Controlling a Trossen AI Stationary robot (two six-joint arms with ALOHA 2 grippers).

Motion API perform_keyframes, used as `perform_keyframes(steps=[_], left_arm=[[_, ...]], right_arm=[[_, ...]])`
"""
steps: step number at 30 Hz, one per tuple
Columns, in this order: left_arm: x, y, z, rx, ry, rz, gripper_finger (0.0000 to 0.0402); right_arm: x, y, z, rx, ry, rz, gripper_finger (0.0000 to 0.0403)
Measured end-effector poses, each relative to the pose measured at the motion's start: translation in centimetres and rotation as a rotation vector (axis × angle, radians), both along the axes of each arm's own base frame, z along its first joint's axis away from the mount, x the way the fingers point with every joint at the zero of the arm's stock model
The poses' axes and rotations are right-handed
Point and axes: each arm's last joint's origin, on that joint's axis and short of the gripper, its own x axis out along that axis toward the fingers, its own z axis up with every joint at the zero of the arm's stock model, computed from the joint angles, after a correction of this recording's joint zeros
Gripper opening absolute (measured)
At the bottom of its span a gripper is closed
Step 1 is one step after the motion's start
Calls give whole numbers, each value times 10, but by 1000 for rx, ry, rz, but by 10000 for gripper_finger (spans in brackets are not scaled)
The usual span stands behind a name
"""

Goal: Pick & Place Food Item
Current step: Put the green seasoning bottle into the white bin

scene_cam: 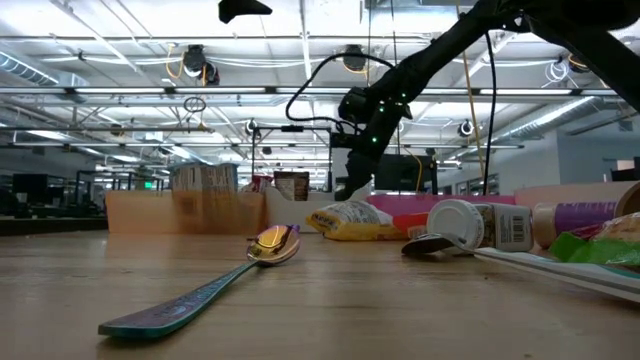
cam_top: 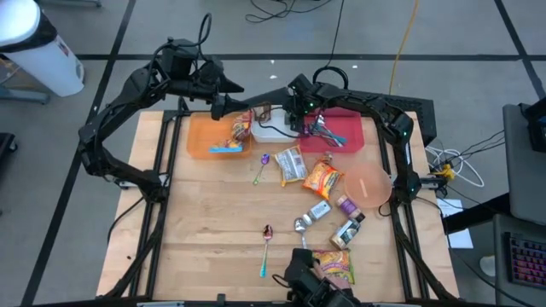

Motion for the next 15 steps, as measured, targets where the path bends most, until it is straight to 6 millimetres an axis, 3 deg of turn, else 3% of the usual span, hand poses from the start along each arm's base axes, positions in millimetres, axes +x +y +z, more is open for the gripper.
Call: perform_keyframes(steps=[9,15], left_arm=[[0,0,0,5,0,-2,365],[0,0,0,8,1,-3,365]], right_arm=[[-5,4,27,-42,-54,-1,242],[-12,10,59,-79,-132,-20,244]])
